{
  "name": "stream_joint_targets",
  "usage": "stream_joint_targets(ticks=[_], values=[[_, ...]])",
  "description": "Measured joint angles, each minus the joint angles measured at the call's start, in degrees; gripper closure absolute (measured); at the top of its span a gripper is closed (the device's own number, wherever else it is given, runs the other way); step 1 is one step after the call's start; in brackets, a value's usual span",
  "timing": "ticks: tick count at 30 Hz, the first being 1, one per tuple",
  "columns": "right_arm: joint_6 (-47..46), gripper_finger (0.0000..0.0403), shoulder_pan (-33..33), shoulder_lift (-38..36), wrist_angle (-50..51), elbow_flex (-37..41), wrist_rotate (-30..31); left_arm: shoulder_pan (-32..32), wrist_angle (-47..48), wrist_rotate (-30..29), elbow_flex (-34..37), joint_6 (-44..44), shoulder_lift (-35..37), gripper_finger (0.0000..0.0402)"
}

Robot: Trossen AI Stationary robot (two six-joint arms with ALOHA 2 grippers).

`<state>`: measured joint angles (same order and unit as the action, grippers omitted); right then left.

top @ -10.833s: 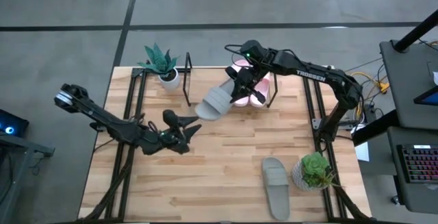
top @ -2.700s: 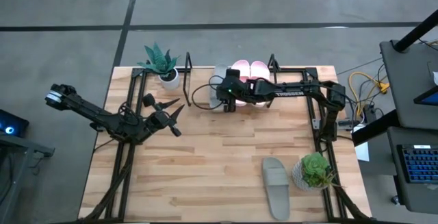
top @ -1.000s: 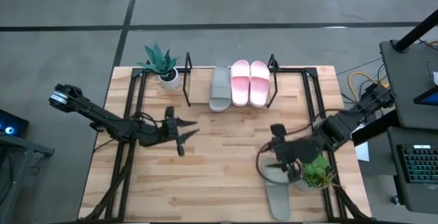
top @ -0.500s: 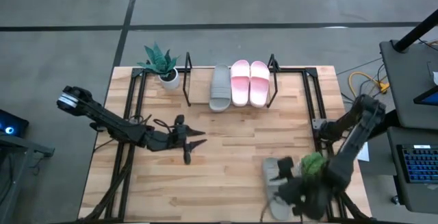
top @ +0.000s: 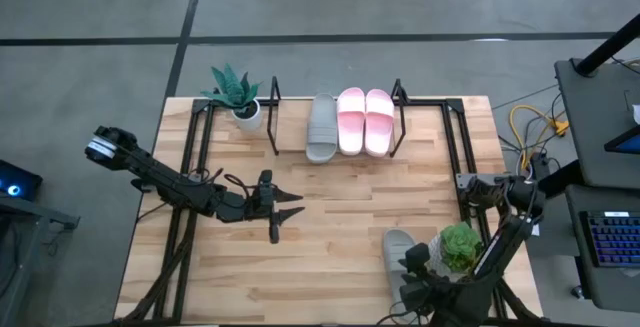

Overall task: Pick and place slides into the shelf
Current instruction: Put the gray slide on the shelf

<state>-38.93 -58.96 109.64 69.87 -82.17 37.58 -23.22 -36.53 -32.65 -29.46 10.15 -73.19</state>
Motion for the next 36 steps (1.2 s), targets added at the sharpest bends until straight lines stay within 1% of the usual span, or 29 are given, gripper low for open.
stream_joint_targets(ticks=[3,10,19,26,32,34,36], values=[[-3.1,0.0198,0.1,2.5,3.5,-2.6,-0.7,0.0,0.2,0.0,0.1,0.0,-0.3,0.0288],[-4.4,0.0198,0.1,5.7,3.5,-6.3,-4.5,0.0,0.1,0.0,0.1,0.0,-0.2,0.0288],[-4.6,0.0198,1.0,7.4,3.9,-4.8,-4.6,0.0,0.1,0.0,0.2,-0.1,-0.2,0.0288],[-5.9,0.0211,3.0,8.5,5.4,-2.3,-4.6,0.0,0.1,0.0,0.2,-0.6,-0.2,0.0288],[-8.8,0.0236,4.6,8.6,6.9,-0.8,-5.2,0.0,0.1,0.0,0.2,-0.5,-0.2,0.0288],[-9.1,0.0257,4.9,8.6,7.1,-0.8,-5.2,0.0,0.1,0.0,0.2,-0.5,-0.2,0.0288],[-9.1,0.0289,4.9,8.6,7.3,-0.8,-5.2,0.0,0.1,0.0,0.2,-0.5,-0.2,0.0288]])
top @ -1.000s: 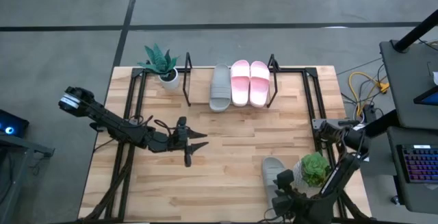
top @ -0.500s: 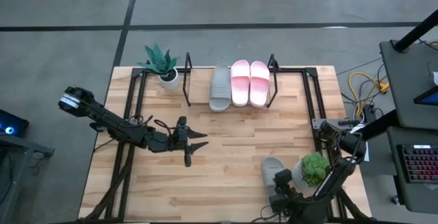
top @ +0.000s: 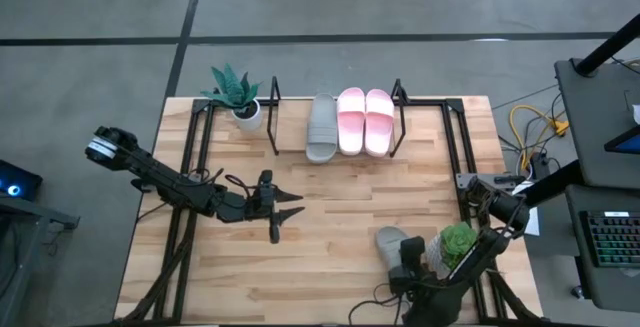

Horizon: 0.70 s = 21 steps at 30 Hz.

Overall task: Pick and place slides into the shelf
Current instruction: Put the gray slide on the shelf

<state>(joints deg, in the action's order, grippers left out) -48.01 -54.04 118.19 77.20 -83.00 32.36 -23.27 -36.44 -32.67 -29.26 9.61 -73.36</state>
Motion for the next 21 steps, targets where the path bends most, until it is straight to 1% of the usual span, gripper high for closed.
stream_joint_targets(ticks=[4,5,9,11,13,15,18,19,21], values=[[1.2,0.0375,0.0,0.0,0.2,0.0,0.6,0.0,0.0,0.0,0.0,0.0,0.0,0.0288],[1.4,0.0382,0.0,0.0,0.4,0.0,1.5,0.0,0.0,0.0,0.0,-0.1,0.0,0.0288],[1.5,0.0391,0.0,-0.6,0.2,0.0,8.2,0.0,0.0,0.0,0.0,-2.7,0.0,0.0288],[1.5,0.0391,0.0,-1.6,0.6,-0.4,13.9,0.0,0.0,0.5,0.0,-5.0,0.0,0.0288],[0.7,0.0392,0.1,-3.3,0.4,-1.0,21.3,0.0,-0.4,1.5,0.0,-9.3,0.0,0.0288],[-1.9,0.0393,0.2,-5.8,0.3,-1.3,28.1,-0.1,-0.6,3.8,0.0,-14.3,0.0,0.0288],[-7.2,0.0393,0.2,-10.3,-0.9,-1.4,36.2,-0.2,-0.7,8.4,0.1,-19.7,-0.1,0.0288],[-7.9,0.0393,0.2,-11.9,-2.1,-1.3,38.1,-0.2,-1.3,10.3,0.1,-21.1,-0.4,0.0288],[-7.9,0.0393,0.2,-14.9,-5.7,-1.2,39.4,-0.6,-4.0,13.7,0.3,-24.5,-1.2,0.0288]])
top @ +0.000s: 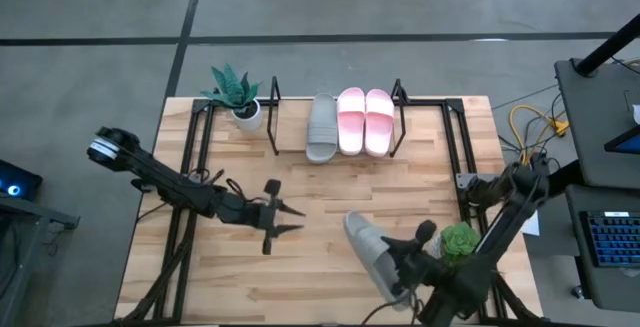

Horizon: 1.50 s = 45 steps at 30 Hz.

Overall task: Pick and place slides into the shelf
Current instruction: Put the gray slide on the shelf

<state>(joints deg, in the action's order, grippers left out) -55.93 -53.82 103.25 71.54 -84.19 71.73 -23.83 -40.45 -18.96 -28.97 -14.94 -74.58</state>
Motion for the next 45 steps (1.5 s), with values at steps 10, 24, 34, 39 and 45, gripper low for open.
stream_joint_targets(ticks=[10,24,34,39,45], values=[[24.5,0.0394,0.5,-7.7,-31.6,0.1,-7.5,-2.9,-22.7,11.1,-0.5,-23.9,-10.7,0.0288],[41.0,0.0394,4.1,-6.8,-45.3,0.2,-21.2,-2.7,-30.6,16.3,-1.6,-26.4,-13.4,0.0287],[45.0,0.0394,7.7,-6.6,-48.2,0.4,-25.3,-2.1,-20.0,20.2,-6.9,-26.1,-13.9,0.0223],[45.8,0.0394,8.1,-6.2,-49.9,0.4,-27.3,-2.0,-20.0,18.1,-7.8,-26.0,-13.8,0.019],[46.0,0.0394,8.2,-6.0,-49.9,0.4,-28.6,-1.8,-19.6,13.9,-7.6,-25.9,-13.8,0.0184]])
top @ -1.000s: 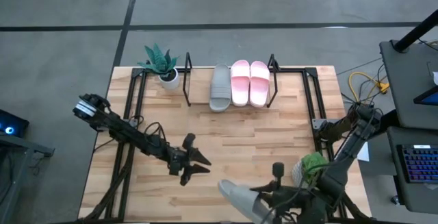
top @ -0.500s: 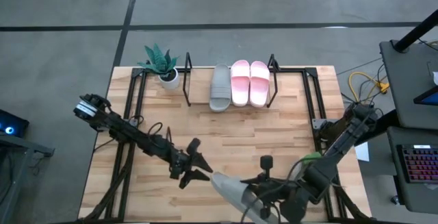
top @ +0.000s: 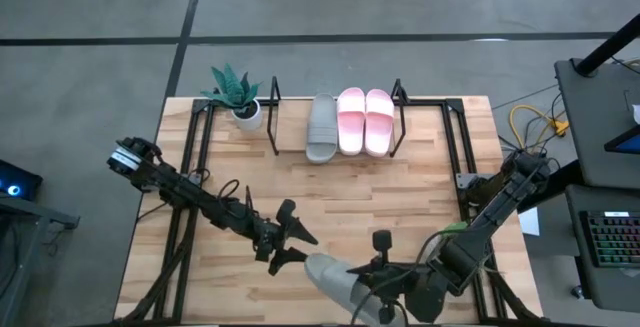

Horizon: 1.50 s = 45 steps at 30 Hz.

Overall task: Pick and place slides into the shelf
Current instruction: Put the gray slide on the shelf

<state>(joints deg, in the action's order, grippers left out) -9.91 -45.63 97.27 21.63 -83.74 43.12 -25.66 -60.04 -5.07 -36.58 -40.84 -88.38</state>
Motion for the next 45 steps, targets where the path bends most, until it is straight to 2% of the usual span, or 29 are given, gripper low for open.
stream_joint_targets(ticks=[6,13,32,37,43,45], values=[[1.4,0.0394,0.0,0.0,-0.2,0.0,-0.1,0.1,-0.3,2.3,0.0,3.0,0.0,0.0184],[2.5,0.0394,0.4,0.0,-0.2,0.0,-0.3,0.1,-0.3,12.4,-0.7,6.0,0.0,0.0184],[6.1,0.0394,4.9,0.0,-1.6,0.0,-0.3,0.1,2.7,11.8,-1.4,6.0,0.0,0.0193],[7.9,0.0394,6.0,0.2,-3.8,0.0,-2.1,0.2,3.2,11.7,-1.4,4.6,0.0,0.0245],[10.0,0.0392,6.1,0.3,-4.8,0.0,-2.6,0.2,3.7,11.5,-1.3,1.5,0.0,0.0369],[10.0,0.0387,6.1,0.3,-4.8,0.0,-2.7,0.2,3.7,10.9,-1.2,1.2,0.0,0.0385]])
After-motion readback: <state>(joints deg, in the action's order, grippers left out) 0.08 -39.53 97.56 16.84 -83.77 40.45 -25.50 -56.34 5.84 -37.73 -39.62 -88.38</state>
